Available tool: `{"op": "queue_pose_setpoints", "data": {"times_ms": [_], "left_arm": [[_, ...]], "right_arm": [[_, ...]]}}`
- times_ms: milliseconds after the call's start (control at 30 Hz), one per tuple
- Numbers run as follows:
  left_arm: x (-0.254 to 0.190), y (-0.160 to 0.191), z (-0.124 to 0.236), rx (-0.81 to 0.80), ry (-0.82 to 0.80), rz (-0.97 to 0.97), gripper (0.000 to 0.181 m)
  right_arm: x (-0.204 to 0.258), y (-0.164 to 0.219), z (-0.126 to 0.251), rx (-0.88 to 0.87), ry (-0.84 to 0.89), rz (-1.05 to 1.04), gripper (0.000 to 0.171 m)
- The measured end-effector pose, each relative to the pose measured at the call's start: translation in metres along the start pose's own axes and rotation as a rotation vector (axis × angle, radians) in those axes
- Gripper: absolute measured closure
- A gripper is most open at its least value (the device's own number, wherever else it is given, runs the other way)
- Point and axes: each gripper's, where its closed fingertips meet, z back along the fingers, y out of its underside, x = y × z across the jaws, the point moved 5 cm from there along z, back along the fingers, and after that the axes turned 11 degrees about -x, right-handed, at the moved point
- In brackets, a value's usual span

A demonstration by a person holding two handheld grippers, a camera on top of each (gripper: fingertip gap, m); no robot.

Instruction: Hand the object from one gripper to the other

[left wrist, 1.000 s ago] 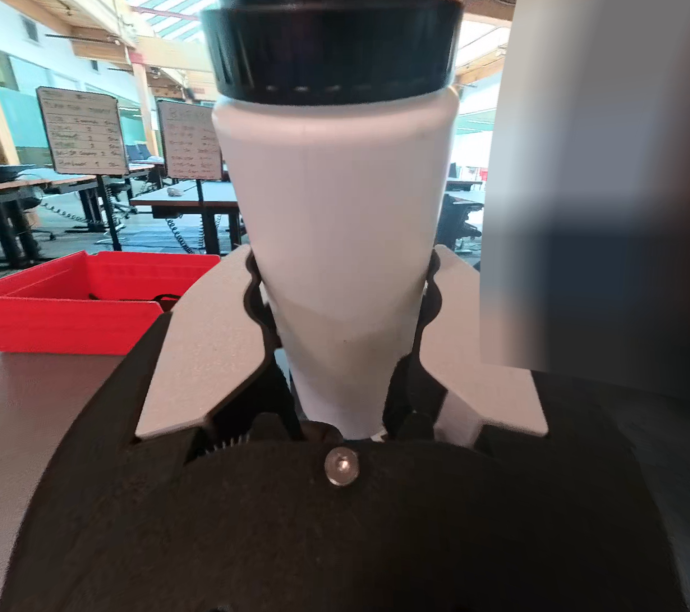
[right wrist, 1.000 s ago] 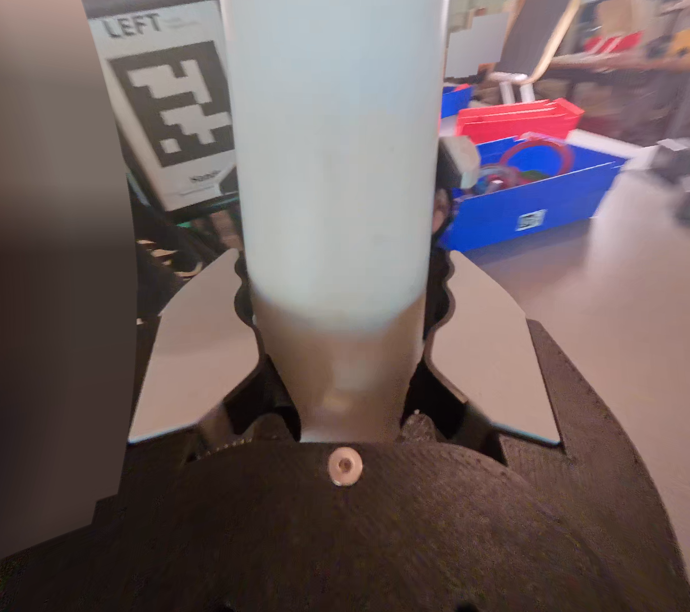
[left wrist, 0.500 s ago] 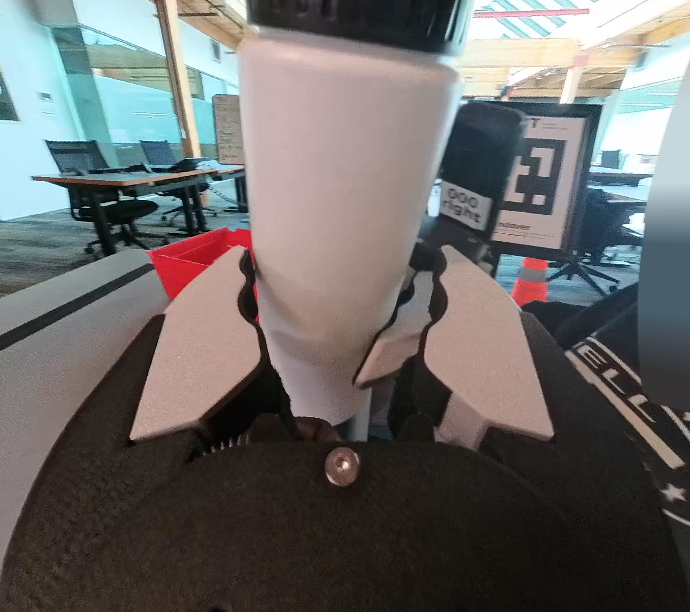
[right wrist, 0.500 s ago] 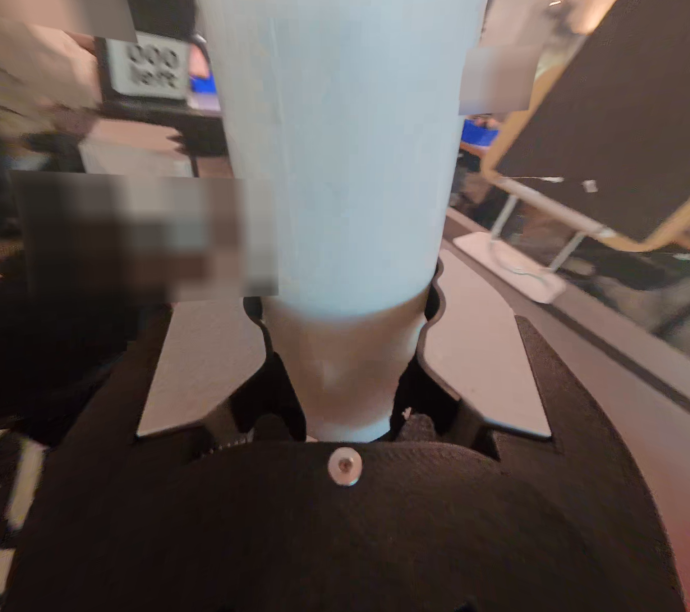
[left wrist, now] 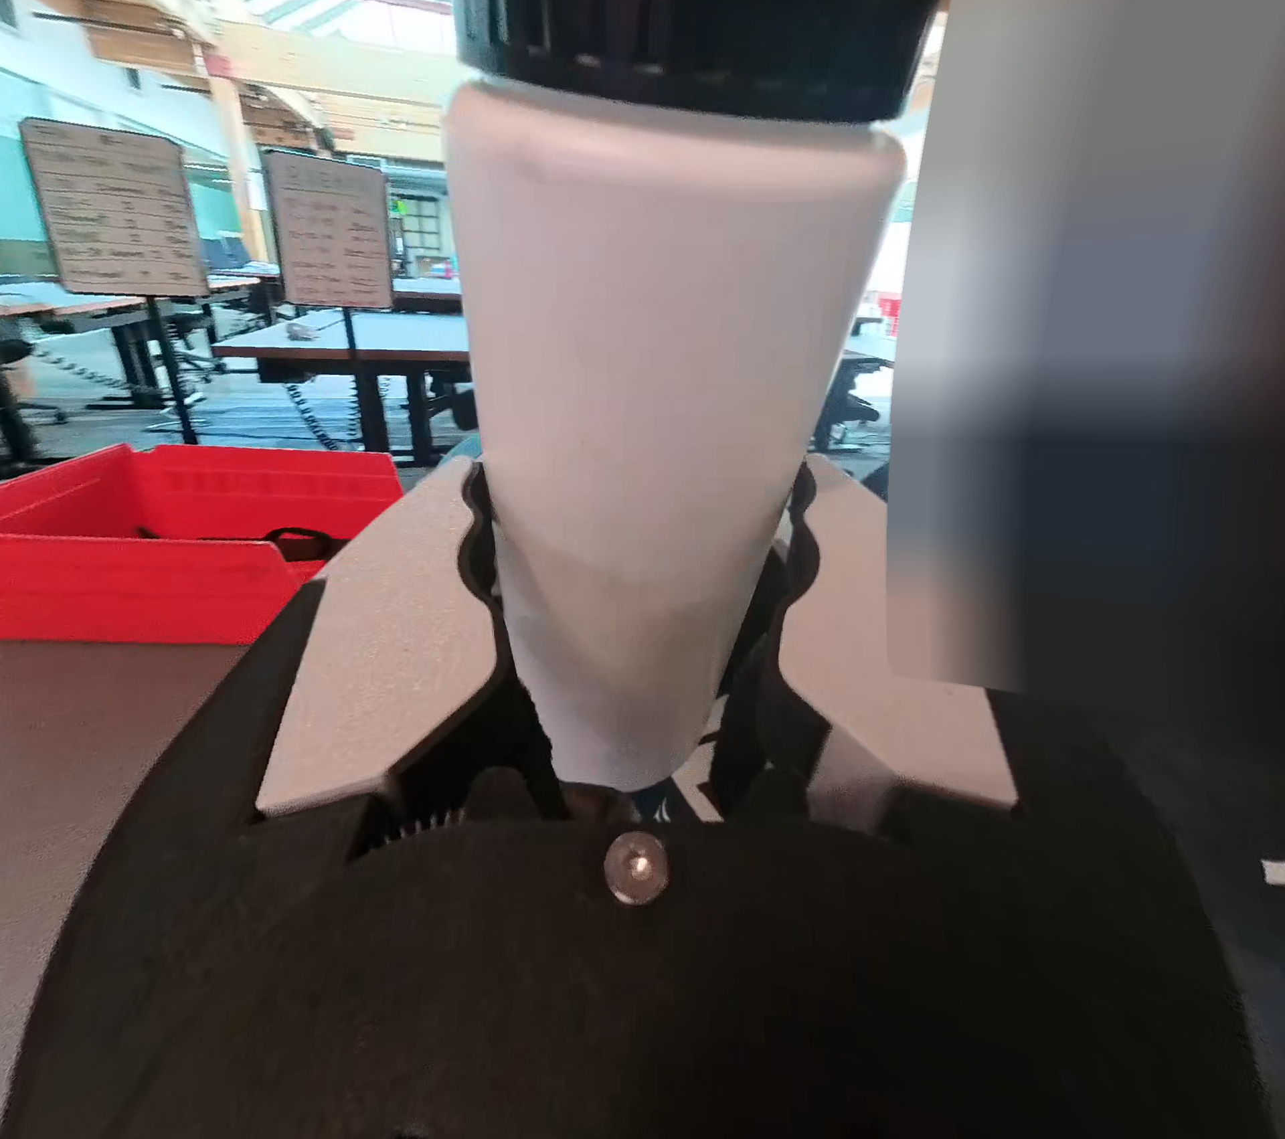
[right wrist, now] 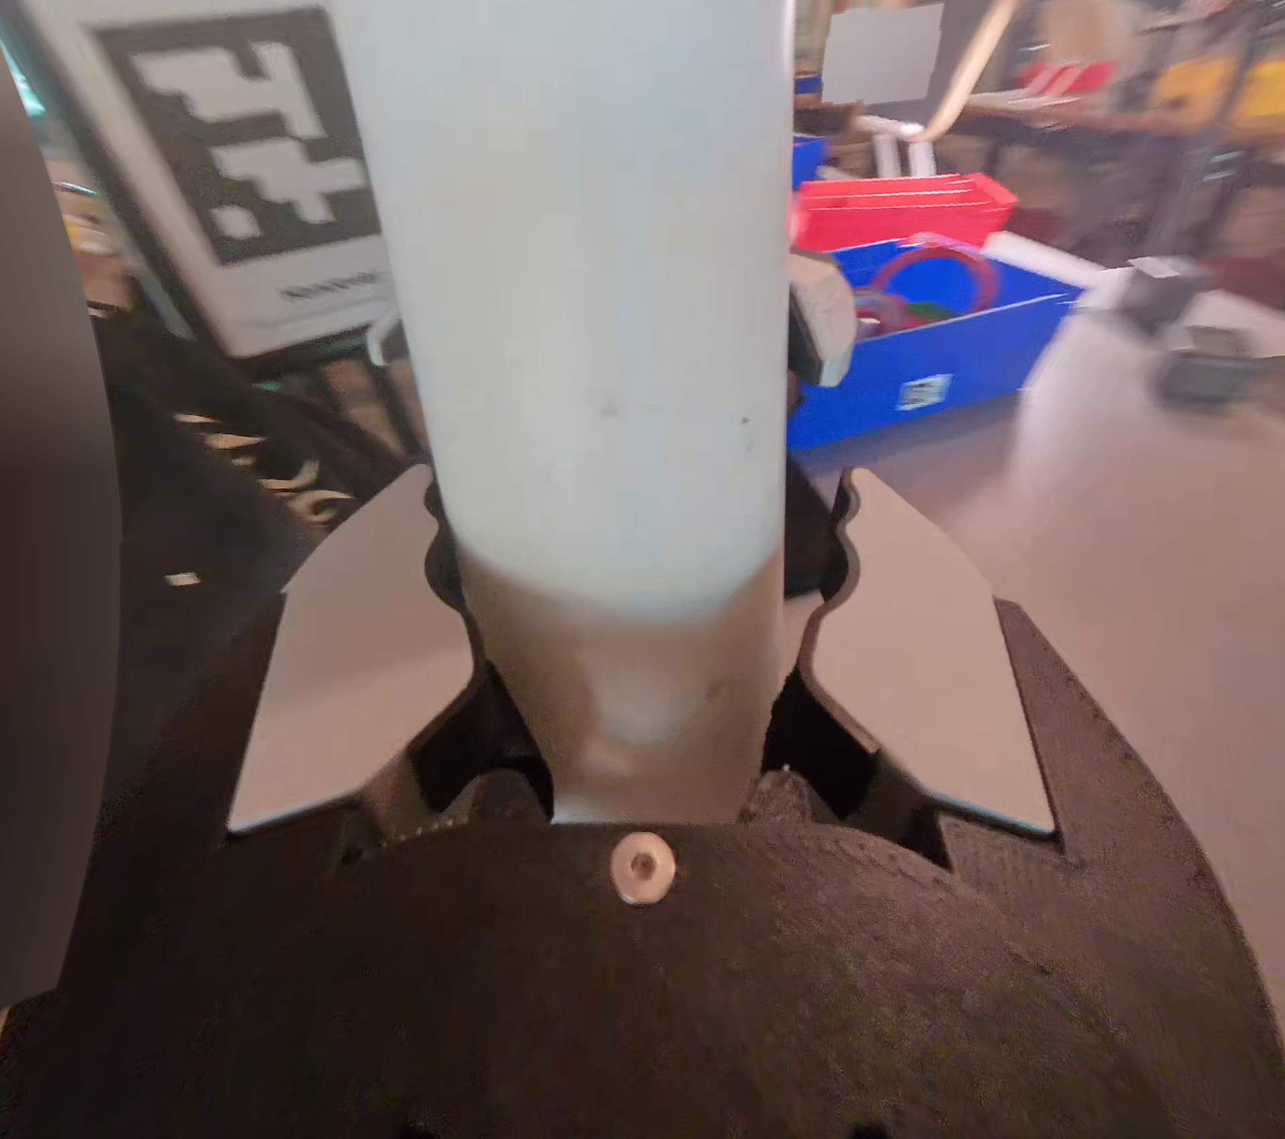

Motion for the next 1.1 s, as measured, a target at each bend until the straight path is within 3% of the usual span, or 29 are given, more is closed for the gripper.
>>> {"op": "queue_pose_setpoints", "data": {"times_ms": [133, 267, 467, 567, 700, 900, 1000, 1100], "left_arm": [[0.003, 0.002, -0.003, -0.009, -0.016, 0.027, 0.099], [0.016, -0.005, 0.002, -0.070, -0.173, -0.084, 0.104], [0.021, 0.001, -0.006, 0.019, -0.364, -0.249, 0.089], [0.020, 0.000, -0.006, 0.011, -0.390, -0.323, 0.099], [0.012, -0.006, 0.000, 0.005, -0.276, -0.250, 0.100], [0.000, -0.002, -0.003, -0.020, -0.062, -0.103, 0.100], [0.003, 0.002, -0.006, -0.013, -0.069, -0.084, 0.100], [0.011, -0.003, -0.002, -0.027, -0.157, -0.107, 0.101]], "right_arm": [[0.003, 0.003, -0.004, -0.009, -0.109, -0.094, 0.076], [-0.012, -0.003, 0.000, -0.051, 0.087, -0.003, 0.078], [-0.026, -0.010, 0.009, -0.027, 0.414, 0.245, 0.080], [-0.021, -0.009, 0.007, -0.005, 0.473, 0.351, 0.080], [-0.008, -0.008, 0.005, 0.038, 0.341, 0.333, 0.085], [0.004, -0.003, 0.001, -0.004, 0.014, 0.019, 0.070], [0.005, -0.001, -0.002, -0.029, -0.076, -0.073, 0.076], [-0.004, -0.010, 0.003, -0.105, 0.007, -0.064, 0.079]]}}
